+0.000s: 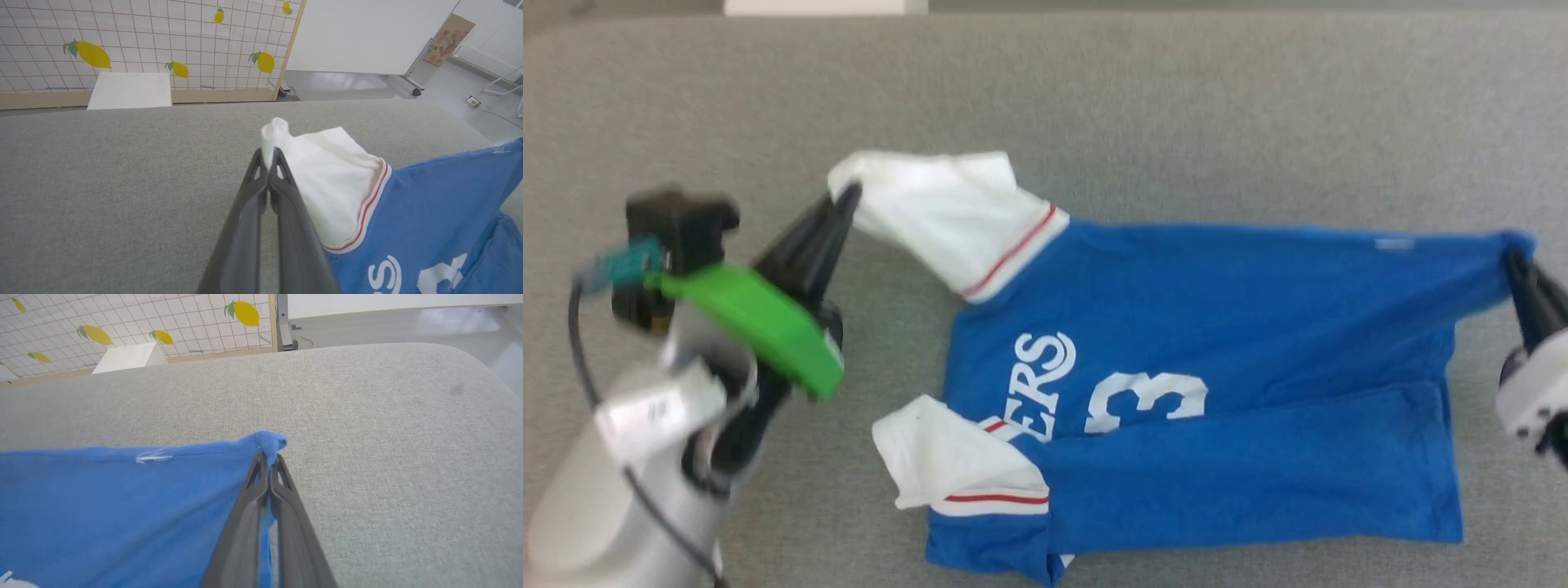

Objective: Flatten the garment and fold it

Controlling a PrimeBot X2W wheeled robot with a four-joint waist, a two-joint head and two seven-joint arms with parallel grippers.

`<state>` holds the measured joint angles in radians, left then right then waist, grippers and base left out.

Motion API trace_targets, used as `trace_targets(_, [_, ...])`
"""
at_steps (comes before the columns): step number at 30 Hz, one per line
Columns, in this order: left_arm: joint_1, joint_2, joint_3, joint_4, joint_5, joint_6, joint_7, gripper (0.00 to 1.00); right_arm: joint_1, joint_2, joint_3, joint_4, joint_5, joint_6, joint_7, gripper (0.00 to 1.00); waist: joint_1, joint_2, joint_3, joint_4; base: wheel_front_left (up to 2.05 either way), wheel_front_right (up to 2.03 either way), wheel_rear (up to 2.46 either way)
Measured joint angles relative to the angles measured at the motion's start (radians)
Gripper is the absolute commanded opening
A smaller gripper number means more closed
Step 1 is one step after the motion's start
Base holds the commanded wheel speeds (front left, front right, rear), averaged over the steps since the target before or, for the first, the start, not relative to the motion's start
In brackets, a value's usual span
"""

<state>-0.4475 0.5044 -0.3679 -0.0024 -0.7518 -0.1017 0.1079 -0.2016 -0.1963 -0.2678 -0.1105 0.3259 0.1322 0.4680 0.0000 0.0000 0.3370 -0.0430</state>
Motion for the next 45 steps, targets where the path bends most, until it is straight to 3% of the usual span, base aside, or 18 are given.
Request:
trace_targets(12, [0.449, 0.052, 0.061, -0.33, -0.145, 0.131, 0.01, 0.0, 0.266, 0.109, -0.074, -0.12, 0.051, 0.0, -0.001, 0.0, 0.0, 0.0, -0.162, 0.021, 0.0, 0.0, 0.0])
trace_targets(20, [0.643, 0.045, 0.072, -0.395, -0.241, 0.157, 0.009, 0.0, 0.37, 0.138, -0.114, -0.125, 0.079, 0.0, 0.012, 0.0, 0.0, 0.0, -0.175, 0.031, 0.0, 0.0, 0.0])
trace_targets(29, [0.666, -0.004, 0.015, -0.308, -0.272, 0.146, 0.021, 0.0, 0.398, 0.144, -0.085, -0.049, 0.055, 0.0, 0.044, 0.0, -0.0001, 0.0, -0.165, 0.03, 0.0, 0.0, 0.0])
trace_targets(42, [0.515, -0.091, -0.059, -0.029, -0.279, 0.103, 0.053, 0.0, 0.314, 0.145, -0.041, 0.115, -0.01, 0.0, 0.032, 0.0, 0.0, 0.0, -0.15, 0.029, 0.0, 0.0, 0.0])
trace_targets(43, [0.507, -0.096, -0.061, -0.01, -0.279, 0.102, 0.053, 0.0, 0.31, 0.145, -0.041, 0.125, -0.011, 0.0, 0.032, 0.05, 0.0, 0.0, -0.146, 0.029, 0.0, 0.0, 0.0])
trace_targets(44, [0.501, -0.101, -0.061, 0.007, -0.279, 0.102, 0.052, 0.0, 0.305, 0.145, -0.04, 0.135, -0.012, 0.0, 0.032, 0.29, 0.0, 0.0, -0.143, 0.029, 0.0, 0.0, 0.0])
trace_targets(45, [0.494, -0.106, -0.059, 0.022, -0.279, 0.102, 0.046, 0.11, 0.3, 0.145, -0.039, 0.141, -0.014, 0.0, 0.031, 0.55, 0.0, 0.0, -0.138, 0.029, 0.0, 0.0, 0.0])
